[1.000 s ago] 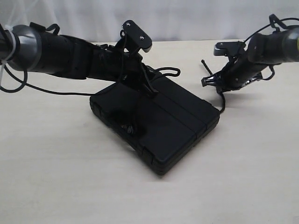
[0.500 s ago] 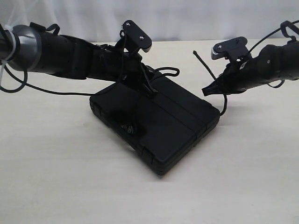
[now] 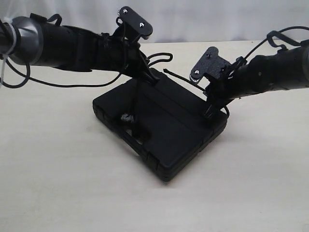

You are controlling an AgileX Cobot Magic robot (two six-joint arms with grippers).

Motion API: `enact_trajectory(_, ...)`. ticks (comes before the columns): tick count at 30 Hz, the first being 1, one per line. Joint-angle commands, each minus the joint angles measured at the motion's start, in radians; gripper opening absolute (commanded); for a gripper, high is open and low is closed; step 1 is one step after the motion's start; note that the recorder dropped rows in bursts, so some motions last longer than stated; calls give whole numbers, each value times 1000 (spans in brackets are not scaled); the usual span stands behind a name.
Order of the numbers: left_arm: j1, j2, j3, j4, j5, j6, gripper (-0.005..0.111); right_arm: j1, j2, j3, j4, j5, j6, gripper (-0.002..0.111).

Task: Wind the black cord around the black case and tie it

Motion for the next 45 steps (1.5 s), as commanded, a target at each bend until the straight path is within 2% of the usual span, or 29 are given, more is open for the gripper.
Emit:
enact_trajectory(1,1,29,-44,-8,-16,-10,0,1,-4,2,-3,5,-24,4)
enact_trajectory(5,1,78,-65,-8,-13,-19,0,1,-4,2,-3,1,-31,4)
enact_trajectory(17,-1,82,-65,-8,148,-54,0,1,-4,2,0,-99,38,4)
enact_trajectory(25,-1,82,-65,-8,344,-131,0,1,-4,2,0,-148,108,4)
enact_trajectory(30,-1,82,-65,127,441,-253,0,1,-4,2,0,-186,171,4)
enact_trajectory(35,-1,82,-65,267,572,-294,0,1,-4,2,0,-222,229,4)
enact_trajectory(38,-1,82,-65,224,501,-286,0,1,-4,2,0,-217,246,4)
enact_trajectory(40,-1,82,-65,214,447,-286,5,1,-4,2,0,-211,246,4)
enact_trajectory(42,-1,82,-65,214,432,-281,16,1,-4,2,0,-211,246,4)
enact_trajectory(43,-1,82,-65,214,430,-274,34,1,-4,2,0,-211,244,4)
enact_trajectory(44,-1,82,-65,216,430,-274,41,1,-4,2,0,-211,244,4)
enact_trajectory(45,-1,82,-65,216,430,-273,60,1,-4,2,0,-211,244,4)
